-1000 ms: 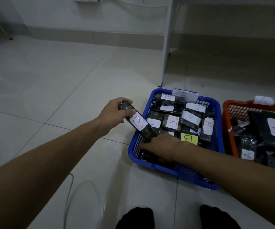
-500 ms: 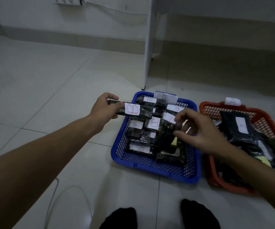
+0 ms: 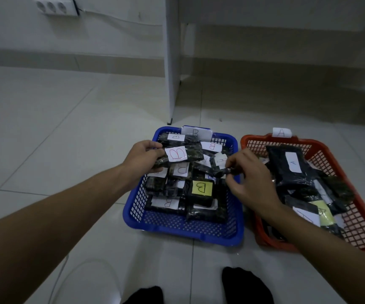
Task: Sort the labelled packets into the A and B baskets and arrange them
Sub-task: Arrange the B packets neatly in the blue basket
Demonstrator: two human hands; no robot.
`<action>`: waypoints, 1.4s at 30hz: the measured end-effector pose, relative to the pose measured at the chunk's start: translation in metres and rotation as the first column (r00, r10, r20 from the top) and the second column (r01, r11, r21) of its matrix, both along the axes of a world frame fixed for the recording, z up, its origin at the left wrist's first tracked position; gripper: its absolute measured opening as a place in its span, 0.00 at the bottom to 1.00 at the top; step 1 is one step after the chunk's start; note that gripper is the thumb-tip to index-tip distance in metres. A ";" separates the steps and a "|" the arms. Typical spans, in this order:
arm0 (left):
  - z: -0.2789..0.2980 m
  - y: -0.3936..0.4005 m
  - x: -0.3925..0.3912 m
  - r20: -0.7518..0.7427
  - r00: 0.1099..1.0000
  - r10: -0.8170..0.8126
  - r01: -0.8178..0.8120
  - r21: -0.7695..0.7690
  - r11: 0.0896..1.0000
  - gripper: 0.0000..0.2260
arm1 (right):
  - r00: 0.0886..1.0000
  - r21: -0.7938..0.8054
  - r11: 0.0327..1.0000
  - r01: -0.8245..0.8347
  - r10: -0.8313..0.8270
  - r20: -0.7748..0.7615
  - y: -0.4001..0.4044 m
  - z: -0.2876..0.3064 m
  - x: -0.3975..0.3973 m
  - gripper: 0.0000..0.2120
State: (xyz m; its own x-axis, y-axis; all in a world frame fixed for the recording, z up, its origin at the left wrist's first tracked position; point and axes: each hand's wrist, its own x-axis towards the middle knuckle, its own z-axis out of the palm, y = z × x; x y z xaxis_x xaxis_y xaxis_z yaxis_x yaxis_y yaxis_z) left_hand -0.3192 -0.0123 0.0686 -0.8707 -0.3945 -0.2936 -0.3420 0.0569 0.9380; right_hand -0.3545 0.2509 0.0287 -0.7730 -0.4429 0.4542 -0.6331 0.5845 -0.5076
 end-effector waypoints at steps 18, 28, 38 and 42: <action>-0.007 0.007 -0.001 0.062 0.986 0.157 -0.166 0.203 0.965 0.06 | 0.769 0.002 0.967 0.256 -0.205 0.605 -0.072 -0.008 -0.040 0.25; -0.006 0.017 0.002 0.104 0.994 -0.017 0.008 0.087 0.996 0.05 | 0.814 -0.145 0.966 0.212 -0.093 0.573 -0.054 0.013 -0.033 0.17; -0.004 0.000 0.026 0.227 0.872 -0.434 0.445 0.003 0.896 0.04 | 0.929 0.419 0.836 -0.355 0.263 0.261 -0.033 0.016 0.022 0.31; -0.012 -0.018 0.037 0.220 0.881 -0.420 0.458 -0.165 0.874 0.07 | 0.933 0.459 0.814 -0.357 0.292 0.209 -0.048 0.009 0.036 0.23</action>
